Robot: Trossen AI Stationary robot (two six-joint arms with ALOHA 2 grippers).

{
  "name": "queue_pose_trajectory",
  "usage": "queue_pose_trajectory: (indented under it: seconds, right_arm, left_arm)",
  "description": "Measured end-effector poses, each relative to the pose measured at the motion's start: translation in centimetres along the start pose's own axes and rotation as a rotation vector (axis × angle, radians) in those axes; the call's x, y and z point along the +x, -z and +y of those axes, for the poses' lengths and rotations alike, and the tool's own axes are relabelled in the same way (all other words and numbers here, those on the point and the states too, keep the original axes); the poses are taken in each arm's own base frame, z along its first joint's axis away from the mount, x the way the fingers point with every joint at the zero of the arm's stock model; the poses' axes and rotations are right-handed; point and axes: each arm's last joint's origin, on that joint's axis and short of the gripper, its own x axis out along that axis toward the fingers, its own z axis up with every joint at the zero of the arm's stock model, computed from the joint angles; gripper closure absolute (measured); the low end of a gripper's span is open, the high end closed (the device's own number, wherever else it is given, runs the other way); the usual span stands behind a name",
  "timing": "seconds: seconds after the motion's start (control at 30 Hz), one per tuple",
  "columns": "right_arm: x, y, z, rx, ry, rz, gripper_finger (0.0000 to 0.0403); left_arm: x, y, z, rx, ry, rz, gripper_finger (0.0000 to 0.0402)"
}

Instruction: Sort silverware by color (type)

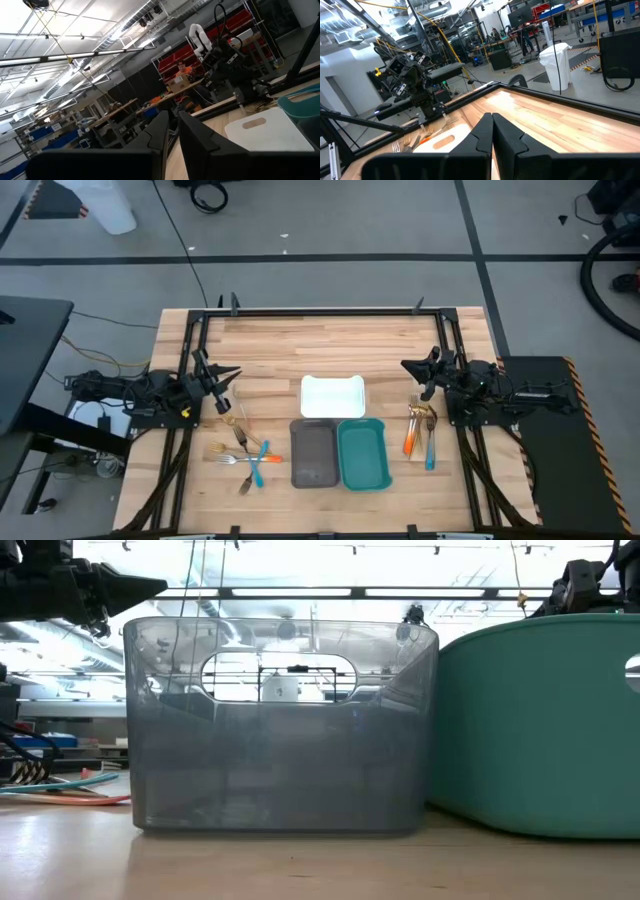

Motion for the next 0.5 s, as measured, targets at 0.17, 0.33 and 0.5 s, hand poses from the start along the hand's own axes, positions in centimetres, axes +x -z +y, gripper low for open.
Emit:
queue_pose_trajectory:
  seconds: [0.17,0.33,0.5]
  right_arm:
    - [0.00,0.00,0.00,0.000,0.000,0.000,0.0389]
    - [0.00,0.00,0.00,0.000,0.000,0.000,0.0389]
    - [0.00,-0.01,0.00,0.000,0.000,0.000,0.0389]
  left_arm:
    - [0.00,0.01,-0.01,0.000,0.000,0.000,0.0351]
    - [0.00,0.00,0.00,-0.007,0.000,0.000,0.0351]
    - [0.00,0.00,0.00,-0.260,0.001,0.000,0.0351]
